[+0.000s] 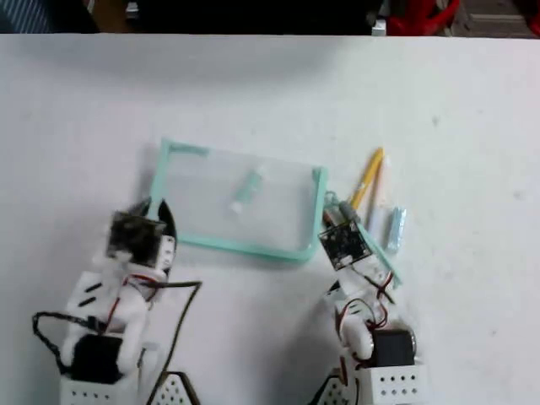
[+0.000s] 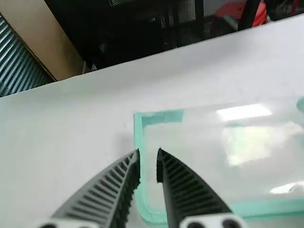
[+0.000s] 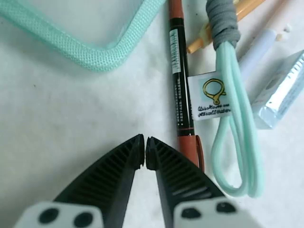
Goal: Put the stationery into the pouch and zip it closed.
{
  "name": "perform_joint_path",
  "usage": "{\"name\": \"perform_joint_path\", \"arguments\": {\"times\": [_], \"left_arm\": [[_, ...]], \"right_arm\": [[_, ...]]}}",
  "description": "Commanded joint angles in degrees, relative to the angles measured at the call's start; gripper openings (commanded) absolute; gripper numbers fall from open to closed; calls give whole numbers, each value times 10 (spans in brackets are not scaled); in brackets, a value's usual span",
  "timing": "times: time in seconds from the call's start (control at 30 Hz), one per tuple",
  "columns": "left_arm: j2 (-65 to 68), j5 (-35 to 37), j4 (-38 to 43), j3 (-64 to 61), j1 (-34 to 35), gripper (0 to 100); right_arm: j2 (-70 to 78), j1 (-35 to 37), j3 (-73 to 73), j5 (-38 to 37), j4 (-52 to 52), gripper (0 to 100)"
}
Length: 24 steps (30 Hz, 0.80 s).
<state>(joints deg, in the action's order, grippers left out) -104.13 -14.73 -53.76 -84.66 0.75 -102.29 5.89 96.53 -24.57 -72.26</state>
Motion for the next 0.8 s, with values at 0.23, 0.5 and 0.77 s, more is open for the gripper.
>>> {"name": "perform_joint_path", "arguments": {"times": [0.23,0.5,0.77], "left_arm": [[-3,-23,31,-50,-4,80],[-3,-23,57,-76,0,80],[-3,-23,55,-76,-1,80]], "right_arm": [[-3,3,4,-1,-2,18],[-3,3,4,-1,-2,18],[-3,5,4,-1,-2,18]]}}
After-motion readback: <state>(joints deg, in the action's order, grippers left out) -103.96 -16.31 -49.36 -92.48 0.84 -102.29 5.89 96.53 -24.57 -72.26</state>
